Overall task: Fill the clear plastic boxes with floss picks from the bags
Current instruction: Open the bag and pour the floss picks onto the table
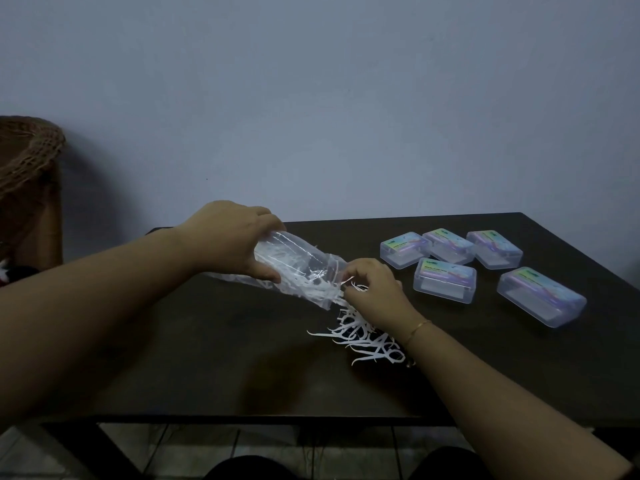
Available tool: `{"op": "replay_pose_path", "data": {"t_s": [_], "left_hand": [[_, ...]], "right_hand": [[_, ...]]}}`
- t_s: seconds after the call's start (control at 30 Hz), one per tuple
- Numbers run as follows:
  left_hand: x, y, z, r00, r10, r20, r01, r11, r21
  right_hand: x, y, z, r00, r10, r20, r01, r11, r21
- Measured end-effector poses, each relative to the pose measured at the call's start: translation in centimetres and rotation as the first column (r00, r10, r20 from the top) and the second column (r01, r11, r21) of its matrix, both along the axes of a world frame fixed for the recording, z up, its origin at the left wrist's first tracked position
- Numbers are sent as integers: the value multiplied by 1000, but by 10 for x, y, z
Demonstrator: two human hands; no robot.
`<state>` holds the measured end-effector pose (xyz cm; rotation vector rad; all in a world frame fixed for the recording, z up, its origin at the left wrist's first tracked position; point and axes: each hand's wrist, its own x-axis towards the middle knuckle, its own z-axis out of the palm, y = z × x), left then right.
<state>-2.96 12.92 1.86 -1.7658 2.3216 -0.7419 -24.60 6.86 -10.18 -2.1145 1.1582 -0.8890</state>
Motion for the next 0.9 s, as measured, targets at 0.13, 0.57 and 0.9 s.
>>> {"op": "replay_pose_path", "data": {"t_s": [0.13, 0.57, 0.9], "left_hand": [[-4, -1, -3, 1000, -12, 5, 12, 1000, 0], [0, -2, -3, 1000, -9, -1, 9, 1000, 1], [-7, 0, 2, 992, -112, 53, 114, 993, -33]], "right_hand": [[3, 4, 1, 995, 73, -63, -72, 997, 20], [-1, -2, -1, 999, 31, 13, -31, 999, 9], [15, -5, -3, 986, 101, -134, -103, 995, -9]]}}
